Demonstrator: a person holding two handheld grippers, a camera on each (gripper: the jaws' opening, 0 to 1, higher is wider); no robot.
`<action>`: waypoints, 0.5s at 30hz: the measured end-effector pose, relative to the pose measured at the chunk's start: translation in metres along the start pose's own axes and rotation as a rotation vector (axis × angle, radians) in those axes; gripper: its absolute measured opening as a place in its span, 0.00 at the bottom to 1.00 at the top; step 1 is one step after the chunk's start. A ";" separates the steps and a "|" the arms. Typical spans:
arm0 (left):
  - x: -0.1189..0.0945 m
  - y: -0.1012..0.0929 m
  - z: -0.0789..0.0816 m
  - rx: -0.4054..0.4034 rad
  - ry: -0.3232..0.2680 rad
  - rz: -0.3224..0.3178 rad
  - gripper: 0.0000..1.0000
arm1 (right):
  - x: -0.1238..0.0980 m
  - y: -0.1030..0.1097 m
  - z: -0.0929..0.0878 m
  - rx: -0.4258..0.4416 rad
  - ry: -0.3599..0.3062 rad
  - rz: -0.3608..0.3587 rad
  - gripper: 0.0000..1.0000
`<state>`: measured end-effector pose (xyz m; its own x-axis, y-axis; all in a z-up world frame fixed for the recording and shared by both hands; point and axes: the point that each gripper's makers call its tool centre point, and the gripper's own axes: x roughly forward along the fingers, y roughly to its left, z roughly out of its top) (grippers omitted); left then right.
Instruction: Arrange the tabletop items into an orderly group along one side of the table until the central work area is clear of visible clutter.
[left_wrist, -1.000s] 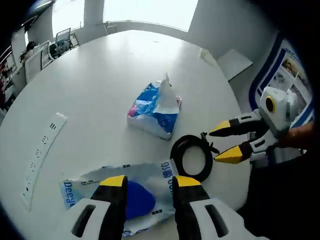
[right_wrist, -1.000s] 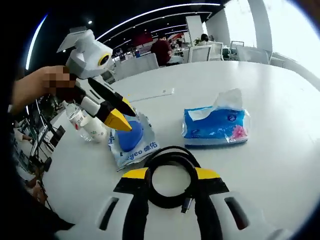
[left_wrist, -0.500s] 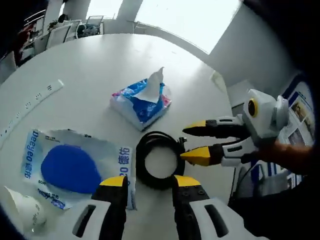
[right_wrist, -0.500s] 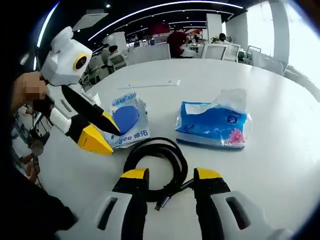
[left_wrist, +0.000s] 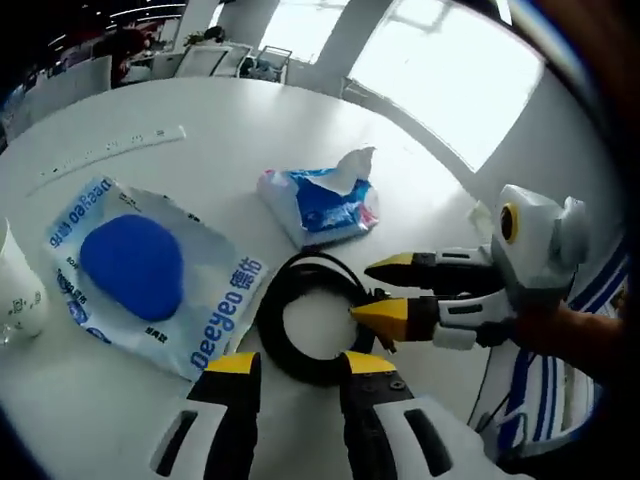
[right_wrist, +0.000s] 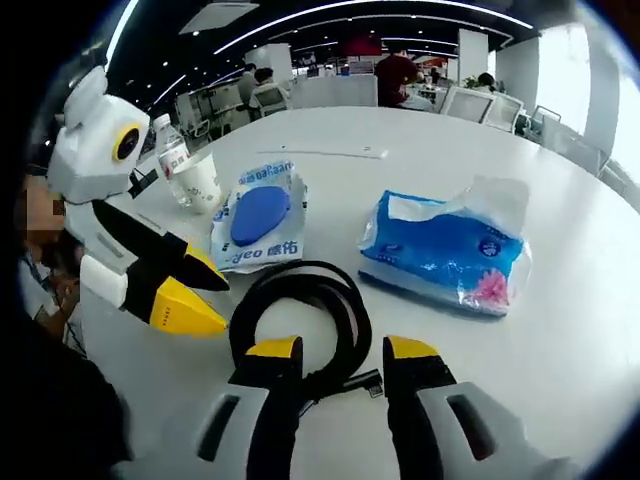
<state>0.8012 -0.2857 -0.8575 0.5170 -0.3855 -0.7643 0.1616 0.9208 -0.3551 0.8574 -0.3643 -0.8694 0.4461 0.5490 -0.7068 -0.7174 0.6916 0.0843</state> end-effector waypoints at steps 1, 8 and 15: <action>0.001 0.001 -0.001 -0.001 -0.005 0.009 0.26 | 0.000 0.002 0.000 0.001 0.005 0.005 0.26; 0.011 0.003 -0.005 -0.059 -0.031 0.055 0.22 | 0.004 0.003 0.003 0.033 0.014 0.024 0.22; 0.015 0.008 -0.004 -0.135 -0.046 0.090 0.13 | 0.008 -0.002 0.001 0.061 0.037 0.004 0.14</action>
<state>0.8070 -0.2843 -0.8742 0.5627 -0.2958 -0.7719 -0.0001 0.9338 -0.3579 0.8629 -0.3603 -0.8744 0.4220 0.5348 -0.7320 -0.6849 0.7171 0.1291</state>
